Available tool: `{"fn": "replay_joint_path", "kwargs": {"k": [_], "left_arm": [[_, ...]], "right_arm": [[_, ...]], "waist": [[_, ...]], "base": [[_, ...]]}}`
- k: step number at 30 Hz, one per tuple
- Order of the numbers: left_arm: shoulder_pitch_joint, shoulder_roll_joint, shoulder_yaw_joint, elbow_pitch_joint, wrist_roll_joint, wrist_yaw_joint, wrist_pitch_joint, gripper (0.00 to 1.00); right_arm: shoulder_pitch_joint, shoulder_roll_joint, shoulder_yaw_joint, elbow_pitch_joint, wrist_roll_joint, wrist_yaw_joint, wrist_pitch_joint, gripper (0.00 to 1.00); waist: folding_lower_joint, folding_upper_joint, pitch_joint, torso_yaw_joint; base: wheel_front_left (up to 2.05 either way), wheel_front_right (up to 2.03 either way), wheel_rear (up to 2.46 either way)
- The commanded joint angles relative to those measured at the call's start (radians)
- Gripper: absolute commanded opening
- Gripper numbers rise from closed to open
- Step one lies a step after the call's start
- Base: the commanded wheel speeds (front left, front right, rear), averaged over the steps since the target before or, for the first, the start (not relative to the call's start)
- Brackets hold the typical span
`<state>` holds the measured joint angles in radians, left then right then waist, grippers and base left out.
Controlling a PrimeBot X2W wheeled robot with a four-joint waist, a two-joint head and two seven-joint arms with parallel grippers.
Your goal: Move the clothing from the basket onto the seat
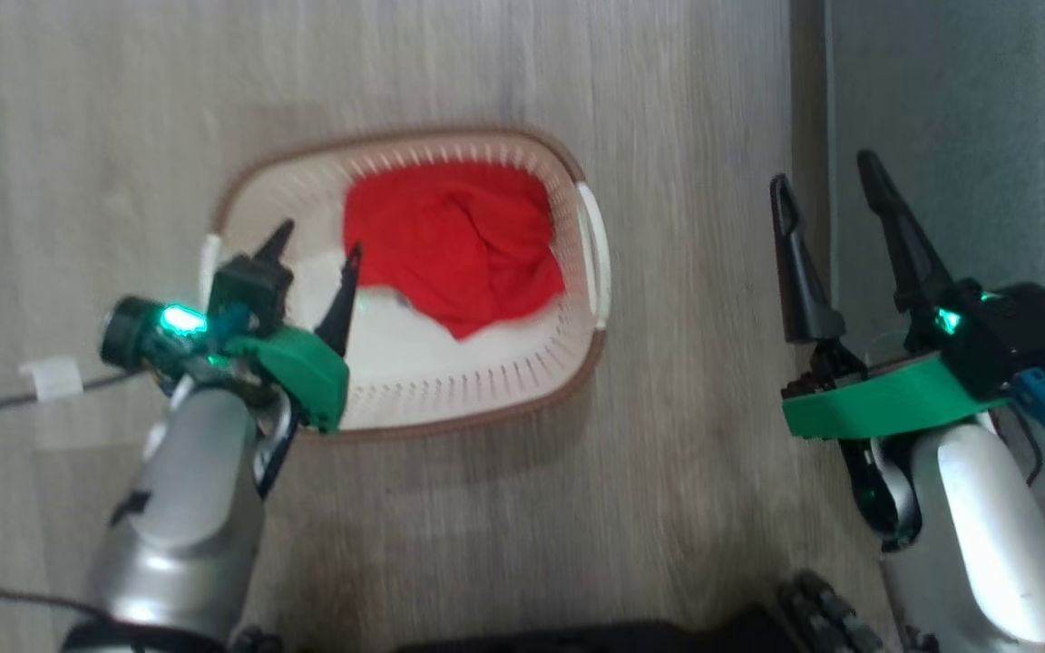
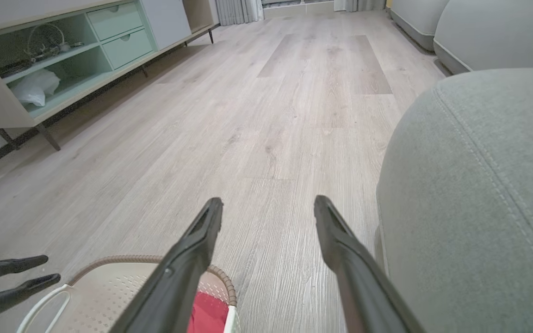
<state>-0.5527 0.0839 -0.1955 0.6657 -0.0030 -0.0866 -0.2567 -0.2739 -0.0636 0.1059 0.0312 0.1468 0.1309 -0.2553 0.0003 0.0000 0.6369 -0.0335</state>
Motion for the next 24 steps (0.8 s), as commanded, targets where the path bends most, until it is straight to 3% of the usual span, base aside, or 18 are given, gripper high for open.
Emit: {"fn": "replay_joint_path", "kwargs": {"k": [1,12,24], "left_arm": [[-0.004,0.033,0.024,-0.006,0.005,-0.005,-0.005,1.0],[-0.219,0.123,-0.057,0.256,0.051,-0.027,-0.005,1.0],[-0.388,0.157,-0.095,0.445,0.077,0.035,-0.005,1.0]], "right_arm": [[0.005,0.013,0.025,-0.039,0.008,0.0,-0.006,1.0],[-0.01,0.013,0.059,-0.134,0.055,0.0,-0.006,1.0],[-0.001,0.013,0.098,-0.219,0.07,0.0,-0.006,1.0]], "waist": [[-0.0003,0.0,0.094,-0.054],[-0.0003,0.0,0.283,-0.17],[-0.0003,0.0,0.372,-0.246]], "base": [[0.0,0.0,0.0],[0.0,0.0,0.0],[0.0,0.0,0.0]]}}
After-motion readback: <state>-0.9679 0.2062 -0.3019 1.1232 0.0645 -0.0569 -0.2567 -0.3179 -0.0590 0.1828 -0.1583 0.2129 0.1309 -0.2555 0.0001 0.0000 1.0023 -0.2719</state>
